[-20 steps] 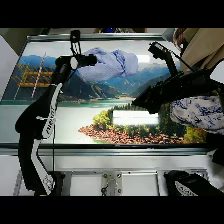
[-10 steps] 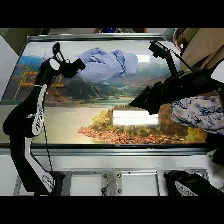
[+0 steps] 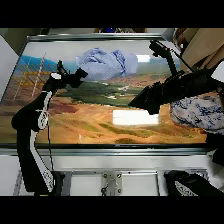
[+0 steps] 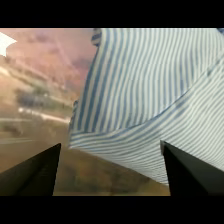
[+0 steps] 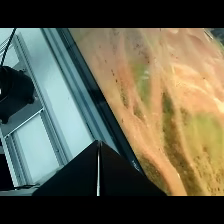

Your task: Fold the clothes and pants, and hang the long-sleeved shirts on hangers.

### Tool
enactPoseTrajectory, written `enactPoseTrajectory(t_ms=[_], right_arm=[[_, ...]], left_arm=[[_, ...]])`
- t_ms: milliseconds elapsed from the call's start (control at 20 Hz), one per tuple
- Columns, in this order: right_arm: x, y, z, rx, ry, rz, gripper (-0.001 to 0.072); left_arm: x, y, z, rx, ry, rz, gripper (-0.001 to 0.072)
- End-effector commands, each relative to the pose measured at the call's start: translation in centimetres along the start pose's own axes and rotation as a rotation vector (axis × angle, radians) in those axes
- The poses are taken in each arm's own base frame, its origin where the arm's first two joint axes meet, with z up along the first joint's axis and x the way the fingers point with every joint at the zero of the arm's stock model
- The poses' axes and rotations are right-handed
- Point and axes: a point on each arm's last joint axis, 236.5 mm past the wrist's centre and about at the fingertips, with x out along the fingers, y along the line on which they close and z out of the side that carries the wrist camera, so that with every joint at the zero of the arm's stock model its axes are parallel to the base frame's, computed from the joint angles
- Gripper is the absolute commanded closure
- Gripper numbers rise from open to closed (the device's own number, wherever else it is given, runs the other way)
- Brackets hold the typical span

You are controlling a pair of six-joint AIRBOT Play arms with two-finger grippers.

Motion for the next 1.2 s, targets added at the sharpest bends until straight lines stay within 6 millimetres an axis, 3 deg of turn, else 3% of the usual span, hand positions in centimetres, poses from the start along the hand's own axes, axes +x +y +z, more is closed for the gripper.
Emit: enactPoseTrajectory(t_ms=[0,50,150,200,350,450,500,600,700,800,900,1000,1150], right_arm=[[0.0,0.1,0.0,-0.001,0.001,0.002,0.0691],[0.0,0.1,0.0,-0.001,0.001,0.002,0.0691],[0.0,0.1,0.0,-0.001,0.001,0.003,0.0691],[0.0,0.2,-0.2,-0.001,0.008,0.007,0.0691],[-0.1,0.0,-0.5,-0.041,0.021,-0.002,0.0695],[-1.7,-3.2,0.5,-0.058,-0.011,-0.152,0.0695],[-3.4,-5.5,1.3,-0.064,-0.028,-0.276,0.0695],[-8.1,-9.4,2.9,-0.059,-0.083,-0.536,0.0695],[-14.0,-12.1,4.4,-0.012,-0.187,-0.787,0.0695],[-18.9,-12.7,5.5,0.034,-0.322,-0.939,0.0695],[-21.3,-12.2,6.2,0.053,-0.410,-0.982,0.0695],[-22.1,-11.6,6.2,0.054,-0.434,-0.994,0.0694],[-22.2,-11.1,6.3,0.051,-0.442,-0.987,0.0694]], left_arm=[[1.8,-2.0,-0.1,0.033,-0.013,-0.053,-0.0004],[2.0,-2.7,-0.1,0.045,-0.020,-0.062,0.0157],[1.6,-4.3,0.5,0.060,-0.028,-0.088,0.0635],[1.1,-5.5,0.6,0.077,-0.017,-0.110,0.0692],[-2.3,-10.7,1.2,0.161,0.003,-0.185,0.0693],[-6.7,-16.5,0.8,0.347,-0.012,-0.246,0.0694],[-9.6,-19.8,-0.2,0.465,-0.005,-0.276,0.0694],[-15.4,-25.6,-4.2,0.654,0.028,-0.318,0.0694],[-20.9,-29.5,-9.2,0.800,0.028,-0.327,0.0694],[-25.8,-31.5,-15.1,0.894,0.048,-0.351,0.0693],[-29.7,-32.2,-21.3,0.942,0.093,-0.411,0.0692],[-32.6,-31.7,-26.5,0.952,0.155,-0.460,0.0692],[-35.8,-31.0,-32.1,0.885,0.250,-0.512,0.0692]])
